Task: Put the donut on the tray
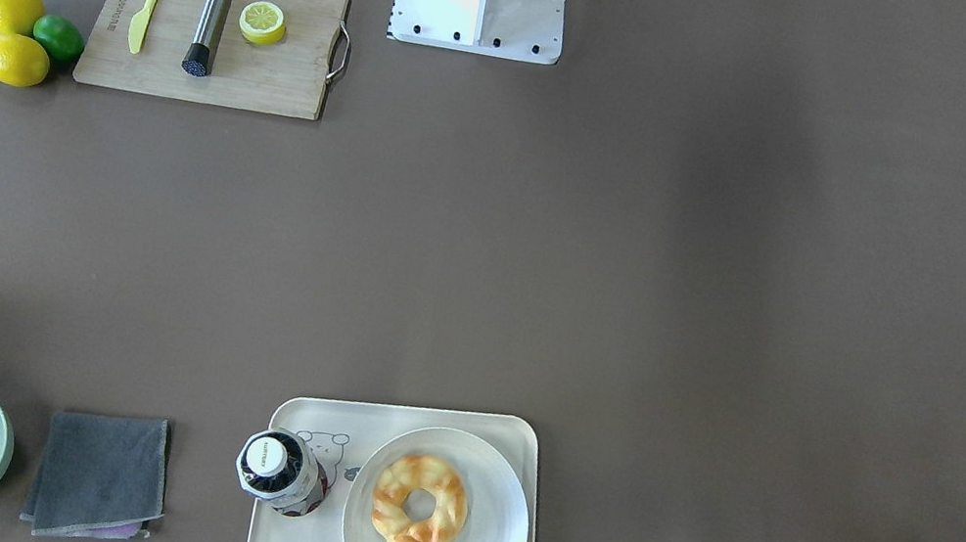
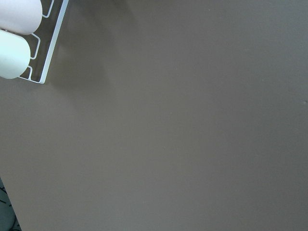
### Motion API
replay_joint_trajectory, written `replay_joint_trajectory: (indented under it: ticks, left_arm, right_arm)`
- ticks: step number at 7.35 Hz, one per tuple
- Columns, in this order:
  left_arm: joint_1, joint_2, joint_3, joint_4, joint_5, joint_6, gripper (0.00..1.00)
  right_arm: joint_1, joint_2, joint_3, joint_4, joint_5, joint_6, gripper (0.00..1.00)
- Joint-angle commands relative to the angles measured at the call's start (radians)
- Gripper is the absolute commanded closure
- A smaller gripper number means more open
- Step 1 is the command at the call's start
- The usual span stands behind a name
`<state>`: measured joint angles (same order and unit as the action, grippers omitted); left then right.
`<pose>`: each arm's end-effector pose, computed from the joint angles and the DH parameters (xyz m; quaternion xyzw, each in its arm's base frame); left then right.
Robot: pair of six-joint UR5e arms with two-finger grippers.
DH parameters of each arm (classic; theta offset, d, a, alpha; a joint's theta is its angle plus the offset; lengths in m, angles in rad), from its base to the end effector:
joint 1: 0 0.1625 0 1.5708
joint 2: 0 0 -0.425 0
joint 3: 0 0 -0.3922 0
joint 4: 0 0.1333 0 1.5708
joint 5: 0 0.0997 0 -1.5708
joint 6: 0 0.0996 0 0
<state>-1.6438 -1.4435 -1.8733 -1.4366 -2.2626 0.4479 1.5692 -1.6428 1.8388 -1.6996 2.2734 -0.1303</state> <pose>-0.1013 -0.4288 0.5882 0.1059 0.3226 0.1821 0.9228 0.0682 -0.4588 0.5792 0.0536 -0.3412 -0.0734 0.9356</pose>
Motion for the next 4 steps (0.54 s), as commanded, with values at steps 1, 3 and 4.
replay_joint_trajectory:
  ticks: [1,3,4]
  left_arm:
    - [-0.002,-0.002,-0.004,-0.001,0.0,-0.028,0.03]
    - [-0.027,0.0,-0.055,-0.01,0.0,-0.022,0.03]
    - [-0.028,0.006,-0.047,-0.03,0.0,-0.026,0.03]
  right_arm:
    - [0.0,0.001,-0.001,0.0,0.0,0.003,0.0]
    - [0.0,0.003,0.0,0.0,0.0,0.004,0.0]
    - [0.0,0.003,0.0,0.0,0.0,0.004,0.0]
